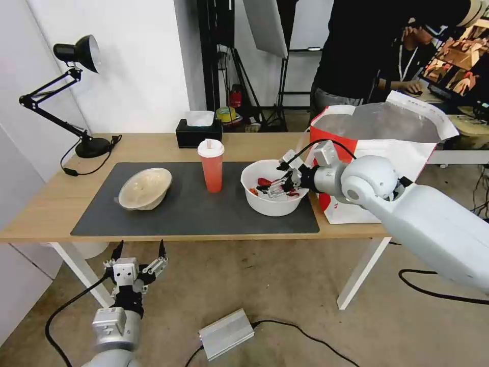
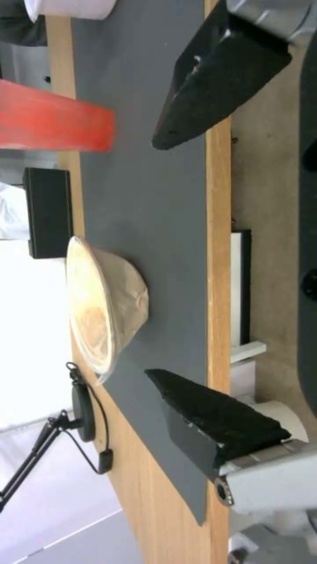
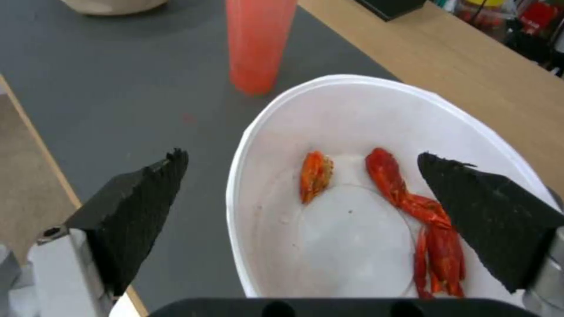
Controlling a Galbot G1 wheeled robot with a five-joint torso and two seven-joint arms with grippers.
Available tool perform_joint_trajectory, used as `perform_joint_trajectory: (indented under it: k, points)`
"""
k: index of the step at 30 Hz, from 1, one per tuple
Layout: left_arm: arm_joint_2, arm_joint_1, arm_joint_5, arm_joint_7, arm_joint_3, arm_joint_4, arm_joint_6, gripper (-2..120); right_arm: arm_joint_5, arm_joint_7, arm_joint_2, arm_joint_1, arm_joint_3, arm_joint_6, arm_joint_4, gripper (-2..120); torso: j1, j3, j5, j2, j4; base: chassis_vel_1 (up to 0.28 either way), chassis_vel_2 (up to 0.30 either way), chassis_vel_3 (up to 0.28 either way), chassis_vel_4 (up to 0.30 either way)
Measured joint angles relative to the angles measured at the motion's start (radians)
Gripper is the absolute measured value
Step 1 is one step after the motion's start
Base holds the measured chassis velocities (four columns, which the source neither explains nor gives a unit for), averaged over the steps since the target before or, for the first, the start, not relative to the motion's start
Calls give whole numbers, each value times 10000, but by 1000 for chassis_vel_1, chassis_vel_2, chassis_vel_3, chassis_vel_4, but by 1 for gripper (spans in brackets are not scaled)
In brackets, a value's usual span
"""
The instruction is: Pick up the trash from the table and place it into the takeout bag.
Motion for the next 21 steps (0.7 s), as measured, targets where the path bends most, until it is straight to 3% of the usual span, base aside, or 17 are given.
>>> perform_joint_trajectory:
  k: [21]
  points:
    - [27, -119, -36, -6, 3, 188, 0, 100, 483, 1377, 376, -22, -932, 0, -47, 100, 0, 0, 1, 0, 0, 0, 0, 0, 0]
